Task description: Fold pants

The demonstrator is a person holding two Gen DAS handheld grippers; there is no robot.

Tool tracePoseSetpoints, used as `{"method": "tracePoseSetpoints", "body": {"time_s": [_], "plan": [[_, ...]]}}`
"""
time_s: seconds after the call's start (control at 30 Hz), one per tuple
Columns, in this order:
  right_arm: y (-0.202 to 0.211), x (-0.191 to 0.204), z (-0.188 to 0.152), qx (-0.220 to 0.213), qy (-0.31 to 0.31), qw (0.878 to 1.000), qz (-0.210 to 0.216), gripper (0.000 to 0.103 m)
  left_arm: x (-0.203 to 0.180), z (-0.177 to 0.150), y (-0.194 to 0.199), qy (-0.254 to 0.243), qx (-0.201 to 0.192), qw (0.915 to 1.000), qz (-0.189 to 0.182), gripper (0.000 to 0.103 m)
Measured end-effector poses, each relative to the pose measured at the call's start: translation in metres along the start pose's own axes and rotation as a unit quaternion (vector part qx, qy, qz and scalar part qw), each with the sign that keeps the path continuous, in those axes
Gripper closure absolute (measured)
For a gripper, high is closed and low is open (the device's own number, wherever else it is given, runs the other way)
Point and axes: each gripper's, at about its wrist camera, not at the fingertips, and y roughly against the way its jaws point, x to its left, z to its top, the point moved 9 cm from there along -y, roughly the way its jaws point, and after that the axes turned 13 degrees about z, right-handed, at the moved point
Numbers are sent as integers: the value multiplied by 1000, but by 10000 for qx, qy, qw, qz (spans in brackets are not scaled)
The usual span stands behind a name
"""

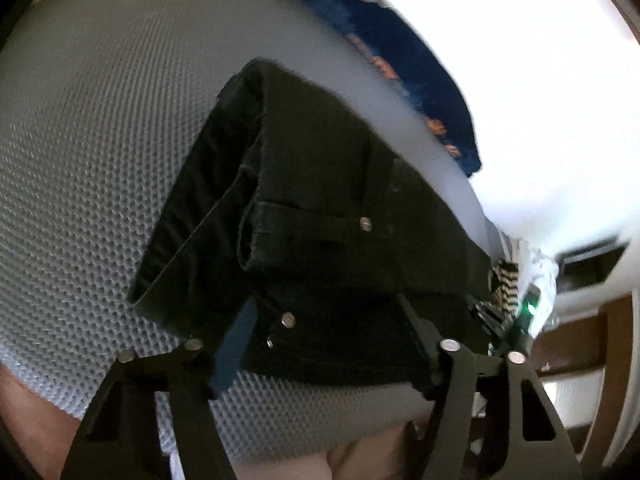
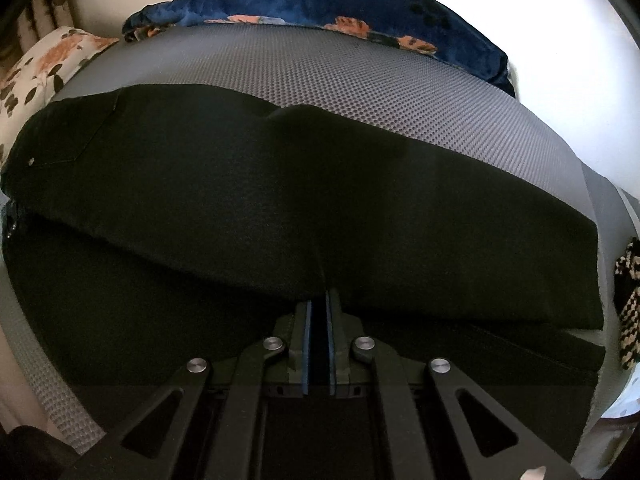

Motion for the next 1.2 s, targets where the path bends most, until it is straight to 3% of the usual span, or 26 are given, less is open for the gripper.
{"method": "tracePoseSetpoints", "body": {"time_s": [0.13, 0.2, 0.23, 0.33, 0.43, 0.6, 0.7, 0.73, 0.87, 0.97, 1.0, 1.13, 1.2], "plan": [[1, 0, 0, -40, -22, 10000, 13, 98, 10, 17, -14, 475, -67, 9988, 24, 43], [1, 1, -1, -61, -36, 10000, 19, 98, 14, 23, -16, 723, -66, 9973, -100, 54], [1, 0, -1, -78, -47, 10000, 28, 98, 16, 25, -16, 747, -44, 9970, -178, 75], [11, 3, 0, -194, -122, 9997, 52, 99, 26, 33, -8, 666, -36, 9977, -129, 82], [25, 9, -1, -278, -194, 9994, 68, 101, 24, 36, 3, 197, -93, 9997, 55, 83], [57, 24, -26, -249, -253, 9993, 143, 103, 23, 33, 6, -392, 167, 9988, 257, 83], [54, 31, -48, -136, -369, 9988, 300, 103, 21, 30, 2, -453, 238, 9983, 293, 83], [53, 29, -51, -197, -383, 9989, 156, 103, 15, 30, -1, -435, 248, 9983, 282, 83], [44, 20, -59, -236, -643, 9976, 46, 92, 4, 30, 4, -317, 205, 9992, 121, 83], [43, 21, -45, -335, -53, 9983, -474, 66, 6, 35, 19, -272, 113, 9996, 10, 83], [44, 22, -39, -424, 127, 9970, -630, 64, 2, 38, 23, -324, 49, 9995, -2, 83], [33, 30, -15, -474, 989, 9868, -1195, 63, 10, 48, 41, -358, -97, 9993, -9, 83], [24, 36, -11, -426, 1325, 9824, -1247, 64, 7, 52, 44, -314, -108, 9994, -11, 83]]}}
